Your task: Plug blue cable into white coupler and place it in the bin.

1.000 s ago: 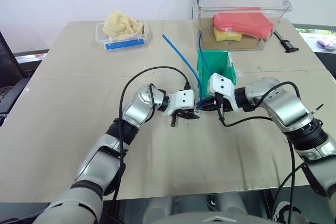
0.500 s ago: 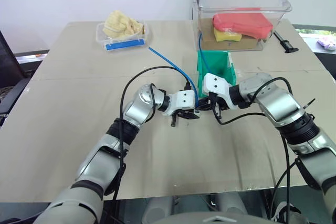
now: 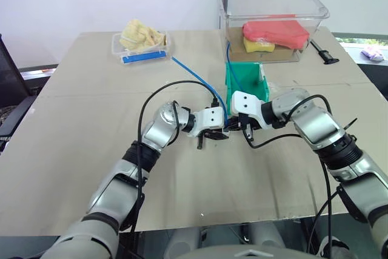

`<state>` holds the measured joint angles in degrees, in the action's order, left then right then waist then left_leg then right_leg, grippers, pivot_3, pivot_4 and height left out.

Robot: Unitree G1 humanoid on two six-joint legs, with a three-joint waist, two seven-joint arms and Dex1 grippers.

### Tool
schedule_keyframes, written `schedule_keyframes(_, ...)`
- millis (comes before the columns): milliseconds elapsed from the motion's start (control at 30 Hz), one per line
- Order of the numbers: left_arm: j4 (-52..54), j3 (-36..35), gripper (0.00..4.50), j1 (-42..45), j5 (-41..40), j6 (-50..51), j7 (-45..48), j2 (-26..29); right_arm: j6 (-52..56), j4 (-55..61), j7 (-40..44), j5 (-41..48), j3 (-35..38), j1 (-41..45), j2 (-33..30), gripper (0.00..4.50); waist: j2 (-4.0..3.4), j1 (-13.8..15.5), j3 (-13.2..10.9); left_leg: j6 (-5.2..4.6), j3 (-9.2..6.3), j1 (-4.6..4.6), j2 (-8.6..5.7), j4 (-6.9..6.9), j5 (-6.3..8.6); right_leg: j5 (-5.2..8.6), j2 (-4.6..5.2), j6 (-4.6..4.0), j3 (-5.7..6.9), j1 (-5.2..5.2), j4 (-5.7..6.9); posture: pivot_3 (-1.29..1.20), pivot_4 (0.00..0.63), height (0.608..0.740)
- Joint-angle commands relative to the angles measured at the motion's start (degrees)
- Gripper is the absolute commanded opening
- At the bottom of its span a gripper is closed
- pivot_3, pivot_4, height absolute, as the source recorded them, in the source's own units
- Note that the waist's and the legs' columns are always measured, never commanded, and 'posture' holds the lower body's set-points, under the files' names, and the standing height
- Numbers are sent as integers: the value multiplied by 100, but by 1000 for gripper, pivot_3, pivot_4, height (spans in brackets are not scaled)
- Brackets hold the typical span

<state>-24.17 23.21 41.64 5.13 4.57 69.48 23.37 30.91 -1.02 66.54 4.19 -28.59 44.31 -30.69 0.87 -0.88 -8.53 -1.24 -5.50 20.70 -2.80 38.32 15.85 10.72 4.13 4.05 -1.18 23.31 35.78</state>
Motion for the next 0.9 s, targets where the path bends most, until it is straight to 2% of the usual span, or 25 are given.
schedule_keyframes(33,202,29,346,7,-22,24,-43,-102,85,-460,177,-342,-546,-368,-44,0,0,2,2,0,0,0,0,0,0,0,0,0,0,0,0,0,150,740)
schedule_keyframes(500,161,-13,346,5,-45,110,-104,-133,-342,-1122,214,-650,-629,-445,36,0,-9,6,36,0,-5,-8,-1,0,0,10,0,15,1,-10,-2,0,150,740)
schedule_keyframes(600,178,-32,346,-11,-52,124,-142,-138,-670,-1219,-57,-454,-223,-463,261,0,-6,-5,43,0,-5,-10,0,0,0,10,-1,16,1,-11,-2,0,150,740)
schedule_keyframes(700,223,-56,346,-39,-68,151,-154,-119,-941,-923,-59,-234,205,-580,212,1039,-11,19,30,0,-10,-8,0,-1,0,12,-3,17,3,-11,-3,0,150,740)
schedule_keyframes(833,363,-129,346,-113,-139,319,-167,-98,-933,-130,-420,322,1126,-952,238,3159,-26,4,9,0,-7,30,-4,0,0,-1,1,-1,-2,21,-3,0,150,740)
schedule_keyframes(900,451,-159,346,-149,-173,405,-170,-73,-920,353,-811,644,1665,-1185,363,3959,-27,1,4,2,-5,50,-4,-1,-1,-1,1,-2,-7,46,-3,0,150,740)
